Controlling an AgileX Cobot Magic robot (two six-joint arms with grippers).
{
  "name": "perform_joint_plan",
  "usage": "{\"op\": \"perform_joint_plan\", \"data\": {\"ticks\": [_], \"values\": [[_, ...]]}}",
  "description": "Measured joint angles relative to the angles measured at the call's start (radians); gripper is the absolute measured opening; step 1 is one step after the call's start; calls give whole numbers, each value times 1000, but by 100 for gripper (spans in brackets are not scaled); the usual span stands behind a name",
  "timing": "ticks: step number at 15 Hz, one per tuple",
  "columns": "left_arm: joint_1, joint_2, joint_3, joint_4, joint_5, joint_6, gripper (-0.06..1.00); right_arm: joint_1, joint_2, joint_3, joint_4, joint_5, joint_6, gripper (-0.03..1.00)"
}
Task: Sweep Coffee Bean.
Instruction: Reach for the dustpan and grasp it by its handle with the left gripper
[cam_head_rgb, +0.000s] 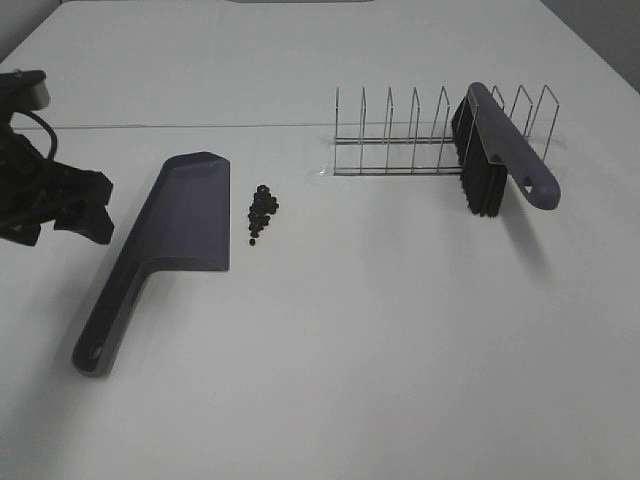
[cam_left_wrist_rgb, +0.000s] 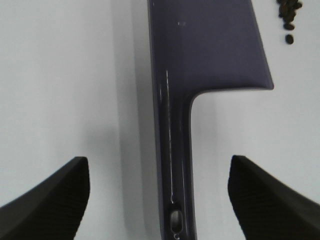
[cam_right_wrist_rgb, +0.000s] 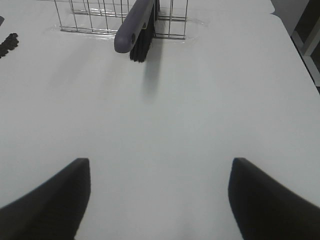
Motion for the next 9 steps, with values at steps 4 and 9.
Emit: {"op": "perform_joint_plan", "data": {"ticks": [4,9], "values": [[-118,158,-72,193,62,-225,73,0,0,0,0,0,0,73],[-142,262,-125,193,50,-265,73,0,0,0,0,0,0,73]]}}
